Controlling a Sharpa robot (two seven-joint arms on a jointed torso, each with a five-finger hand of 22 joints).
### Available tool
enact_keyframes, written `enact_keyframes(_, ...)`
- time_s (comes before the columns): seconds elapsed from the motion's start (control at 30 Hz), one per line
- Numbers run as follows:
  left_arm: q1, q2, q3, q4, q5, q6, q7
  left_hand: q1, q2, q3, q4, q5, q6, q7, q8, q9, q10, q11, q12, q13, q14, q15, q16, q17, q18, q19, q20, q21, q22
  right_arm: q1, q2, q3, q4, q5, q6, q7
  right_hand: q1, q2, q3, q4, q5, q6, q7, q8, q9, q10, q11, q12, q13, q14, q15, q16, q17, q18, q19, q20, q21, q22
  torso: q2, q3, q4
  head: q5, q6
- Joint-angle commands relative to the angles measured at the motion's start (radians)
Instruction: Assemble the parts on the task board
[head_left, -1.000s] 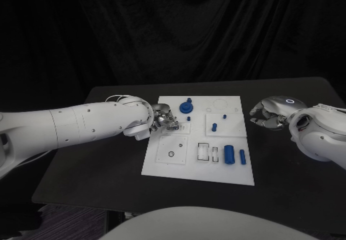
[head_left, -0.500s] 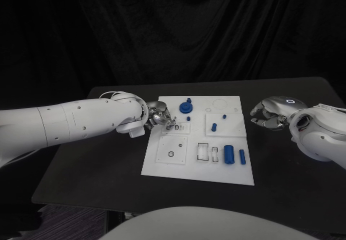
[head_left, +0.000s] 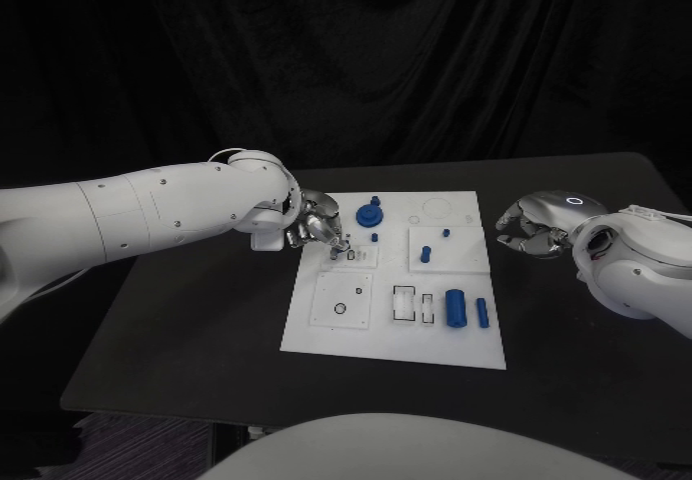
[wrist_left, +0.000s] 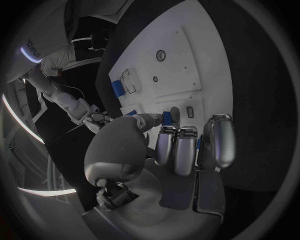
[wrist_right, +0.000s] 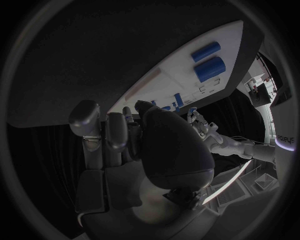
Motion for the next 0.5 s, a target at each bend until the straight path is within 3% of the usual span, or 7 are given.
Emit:
enact_keyframes(0.03, 0.006, 0.028, 0.001, -0.04, 0.049, 0.167, -0.026, -0.019, -0.024, 0.149, -0.166, 0.063, 0.001, 0.003, 0.007, 0.007, 0.014, 0.004, 0.003, 0.198, 0.105, 0.008, 0.003, 0.263, -0.018, 0.006, -0.001, 0.005, 0.183, -0.002, 0.004, 0.001, -0.004, 0.002, 0.004, -0.018, 0.005, -0.006, 0.007, 0.001, 0.003, -0.004, 0.001, -0.003, -0.001, -0.005, -0.001, -0.002, 0.043, 0.022, 0.007, -0.004, 0.0, 0.019, -0.006, -0.003, -0.005, 0.099, 0.0, 0.0011, -0.0004, 0.0, 0.0)
enact_keyframes(0.2, 0.009, 0.062, 0.001, -0.083, 0.089, 0.193, -0.084, -0.046, -0.018, 0.129, -0.179, 0.081, 0.006, 0.0, 0.021, 0.022, 0.029, 0.006, 0.014, 0.208, 0.105, 0.01, 0.003, 0.263, -0.019, 0.012, 0.002, 0.013, 0.188, -0.003, 0.009, 0.001, -0.01, 0.005, 0.005, -0.016, 0.005, -0.006, 0.007, 0.001, 0.003, -0.004, 0.001, -0.003, -0.001, -0.005, -0.001, -0.002, 0.043, 0.022, 0.007, -0.004, 0.0, 0.019, -0.006, -0.003, -0.005, 0.099, 0.001, 0.0005, -0.0048, 0.005, 0.0)
enact_keyframes(0.33, 0.01, 0.089, 0.001, -0.111, 0.101, 0.19, -0.149, -0.071, -0.001, 0.104, -0.172, 0.098, 0.006, -0.004, 0.026, 0.032, 0.037, 0.007, 0.02, 0.214, 0.105, 0.012, 0.003, 0.263, -0.02, 0.016, 0.004, 0.017, 0.19, -0.008, 0.009, 0.0, -0.012, 0.006, 0.007, -0.014, 0.005, -0.006, 0.007, 0.001, 0.003, -0.003, 0.002, -0.002, 0.0, -0.004, 0.0, -0.001, 0.044, 0.023, 0.007, -0.003, 0.0, 0.019, -0.006, -0.003, -0.006, 0.098, 0.002, -0.0016, -0.0031, 0.005, 0.0)
enact_keyframes(0.5, 0.01, 0.116, 0.001, -0.133, 0.107, 0.188, -0.229, -0.096, 0.008, 0.081, -0.174, 0.123, 0.012, -0.009, 0.033, 0.043, 0.043, 0.003, 0.024, 0.218, 0.105, 0.01, 0.003, 0.263, -0.02, 0.018, 0.003, 0.018, 0.19, -0.013, 0.01, 0.0, -0.015, 0.006, 0.009, -0.013, 0.005, -0.006, 0.008, 0.001, 0.004, -0.001, 0.002, -0.001, 0.0, -0.003, 0.0, 0.0, 0.045, 0.023, 0.007, -0.003, 0.0, 0.019, -0.006, -0.003, -0.006, 0.098, 0.003, -0.0007, -0.0054, 0.008, 0.0)
